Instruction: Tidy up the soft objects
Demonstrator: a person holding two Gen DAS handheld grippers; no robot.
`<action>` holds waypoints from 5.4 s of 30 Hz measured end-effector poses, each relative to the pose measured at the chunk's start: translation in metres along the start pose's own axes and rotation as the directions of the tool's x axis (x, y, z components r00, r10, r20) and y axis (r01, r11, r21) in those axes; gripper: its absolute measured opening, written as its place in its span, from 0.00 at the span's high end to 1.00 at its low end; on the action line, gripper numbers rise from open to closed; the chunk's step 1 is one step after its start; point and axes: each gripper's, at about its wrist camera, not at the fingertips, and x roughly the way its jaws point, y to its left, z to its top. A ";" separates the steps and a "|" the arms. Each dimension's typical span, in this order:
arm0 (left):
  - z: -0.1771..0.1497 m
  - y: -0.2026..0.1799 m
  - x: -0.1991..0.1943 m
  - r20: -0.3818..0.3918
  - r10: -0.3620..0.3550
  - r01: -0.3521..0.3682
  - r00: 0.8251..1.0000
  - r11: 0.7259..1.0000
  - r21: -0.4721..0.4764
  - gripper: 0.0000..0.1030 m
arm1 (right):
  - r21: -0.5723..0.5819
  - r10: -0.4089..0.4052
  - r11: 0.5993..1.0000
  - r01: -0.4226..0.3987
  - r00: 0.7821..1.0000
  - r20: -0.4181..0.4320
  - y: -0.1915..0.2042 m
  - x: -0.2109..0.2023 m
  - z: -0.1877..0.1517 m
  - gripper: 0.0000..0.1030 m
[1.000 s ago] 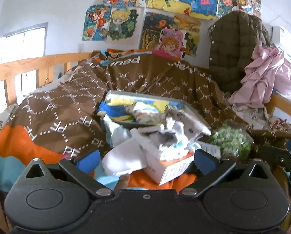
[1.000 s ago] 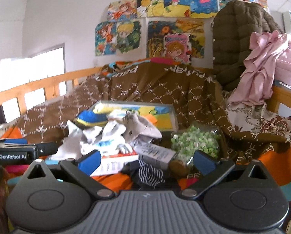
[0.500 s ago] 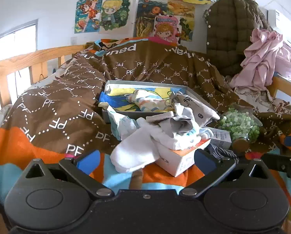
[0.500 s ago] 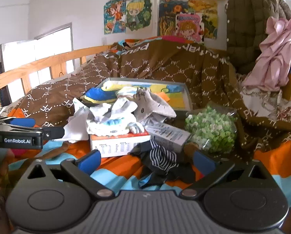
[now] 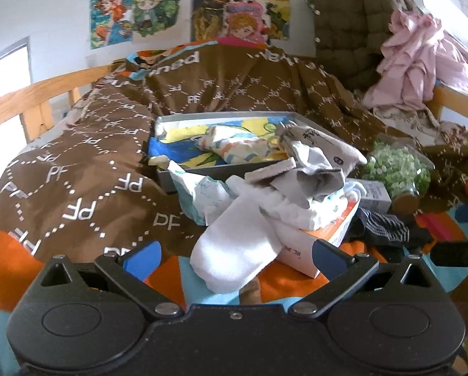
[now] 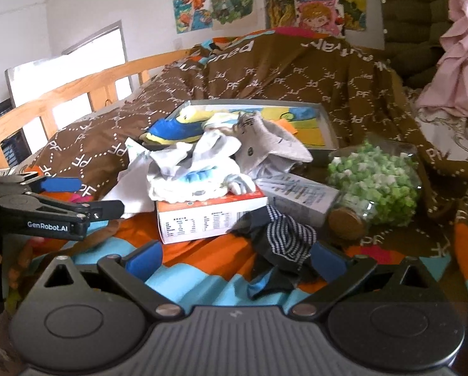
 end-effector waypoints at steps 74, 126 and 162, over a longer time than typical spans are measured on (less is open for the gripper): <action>0.047 -0.046 0.027 0.057 -0.400 0.403 0.915 0.893 -0.200 0.98 | 0.214 0.067 0.977 -0.010 0.963 -0.260 -0.069 0.088 0.013 0.95; 0.176 -0.072 -0.006 0.363 -0.266 0.372 0.893 0.891 -0.261 0.99 | 0.164 0.077 0.973 -0.162 0.899 0.431 -0.105 0.000 0.120 0.96; 0.213 -0.070 0.222 0.194 -0.146 0.202 0.970 0.928 -0.312 0.98 | 0.312 0.025 0.945 -0.096 0.974 0.224 -0.183 0.170 0.150 0.96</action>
